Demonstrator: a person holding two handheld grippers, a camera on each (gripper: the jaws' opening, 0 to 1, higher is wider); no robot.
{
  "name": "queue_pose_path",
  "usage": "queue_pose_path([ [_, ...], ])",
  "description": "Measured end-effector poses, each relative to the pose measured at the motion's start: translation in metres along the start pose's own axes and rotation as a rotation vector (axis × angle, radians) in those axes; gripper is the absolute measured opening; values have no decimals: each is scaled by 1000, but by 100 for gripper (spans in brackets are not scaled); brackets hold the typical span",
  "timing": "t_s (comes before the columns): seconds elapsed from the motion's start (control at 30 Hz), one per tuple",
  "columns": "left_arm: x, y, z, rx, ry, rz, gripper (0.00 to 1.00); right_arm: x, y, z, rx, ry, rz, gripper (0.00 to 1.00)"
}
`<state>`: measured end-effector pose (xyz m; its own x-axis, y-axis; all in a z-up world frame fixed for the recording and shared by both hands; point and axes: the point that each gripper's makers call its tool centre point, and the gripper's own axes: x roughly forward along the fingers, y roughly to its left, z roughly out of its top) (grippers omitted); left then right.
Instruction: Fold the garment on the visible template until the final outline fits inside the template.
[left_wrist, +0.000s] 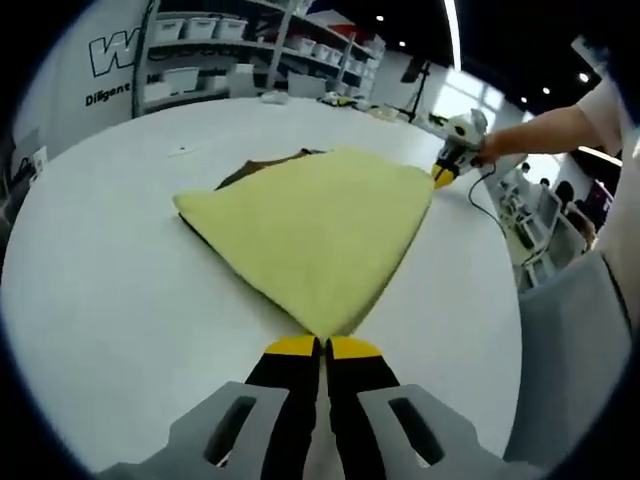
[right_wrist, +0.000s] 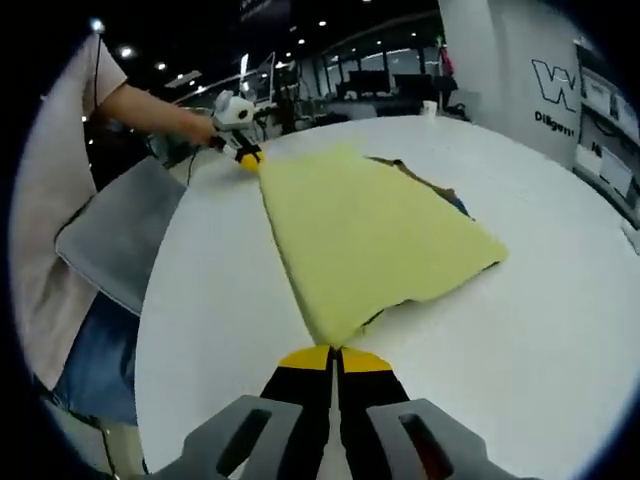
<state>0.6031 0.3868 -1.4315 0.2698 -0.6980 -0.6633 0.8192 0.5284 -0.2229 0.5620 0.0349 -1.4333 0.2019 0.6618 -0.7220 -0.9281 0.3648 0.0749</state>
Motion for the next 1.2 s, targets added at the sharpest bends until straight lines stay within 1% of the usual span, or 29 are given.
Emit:
queue_pose_path([
  [0.07, 1, -3, -3, 14, 15, -5, 1, 1, 1, 1, -10, 3, -2, 0],
  [0.17, 1, -4, -6, 6, 19, -4, 1, 2, 3, -1, -3, 2, -5, 0],
  [0.33, -1, -7, -14, -21, 32, -13, 1, 5, 21, -7, 3, 16, 22, 0],
  [0.37, -2, -10, -17, -43, 39, -19, 2, 5, 24, -9, 26, 22, 34, 0],
  [0.4, -2, -10, -19, -48, 46, -17, 2, 4, 25, -12, 21, 39, 35, 0],
  [0.43, -4, -12, -21, -53, 54, -19, 1, 1, 25, -17, 43, 64, 28, 0],
  [0.5, -8, -9, -23, -66, 68, 10, 6, -6, 19, -17, 91, 62, -8, 5],
  [0.53, -13, -3, -20, -60, 60, 48, 11, -12, 16, -10, 84, 21, -20, 5],
  [0.57, -17, -3, -14, -65, 38, 45, 15, -16, 9, -8, 112, 16, -55, 3],
  [0.6, -22, 2, -1, -68, -16, 66, 16, -21, 0, -1, 116, -7, -102, 4],
  [0.63, -24, 5, 7, -57, -37, 85, 16, -23, -3, 9, 112, -44, -112, 4],
  [0.67, -26, 7, 15, -44, -50, 102, 16, -24, -7, 17, 121, -72, -134, 2],
  [0.7, -26, 10, 27, -27, -76, 126, 16, -24, -12, 28, 125, -107, -167, 0],
  [0.73, -25, 11, 36, -9, -97, 139, 15, -21, -15, 40, 128, -150, -185, 0],
  [0.77, -20, 6, 52, 9, -142, 130, 13, -16, -14, 50, 136, -195, -182, 0],
  [0.8, -15, 2, 60, 17, -157, 126, 13, -10, -13, 58, 142, -222, -184, 0],
  [0.83, -7, -2, 65, 40, -155, 136, 15, 1, -9, 62, 138, -215, -187, 0],
  [0.87, -1, -2, 68, 44, -152, 146, 15, 9, -6, 64, 140, -216, -182, 0],
  [0.9, 7, -9, 76, 38, -176, 129, 16, 24, 0, 69, 152, -231, -160, 0],
  [0.93, 14, -20, 81, 27, -201, 88, 15, 32, 3, 71, 148, -231, -160, 0],
  [0.97, 23, -29, 80, 27, -192, 58, 15, 43, 9, 74, 149, -239, -147, 0],
  [1.03, 38, -36, 67, 43, -138, 42, 18, 56, 16, 76, 156, -247, -138, 0],
  [1.07, 46, -37, 58, 50, -110, 49, 19, 63, 20, 76, 167, -256, -137, 0],
  [1.1, 49, -37, 56, 47, -107, 48, 20, 68, 24, 76, 172, -265, -130, 1],
  [1.13, 53, -39, 50, 47, -98, 46, 22, 71, 27, 74, 168, -264, -129, 2],
  [1.17, 54, -37, 44, 54, -84, 58, 23, 73, 28, 73, 162, -261, -132, 3],
  [1.2, 54, -34, 36, 53, -67, 73, 24, 75, 29, 66, 159, -253, -140, 3],
])
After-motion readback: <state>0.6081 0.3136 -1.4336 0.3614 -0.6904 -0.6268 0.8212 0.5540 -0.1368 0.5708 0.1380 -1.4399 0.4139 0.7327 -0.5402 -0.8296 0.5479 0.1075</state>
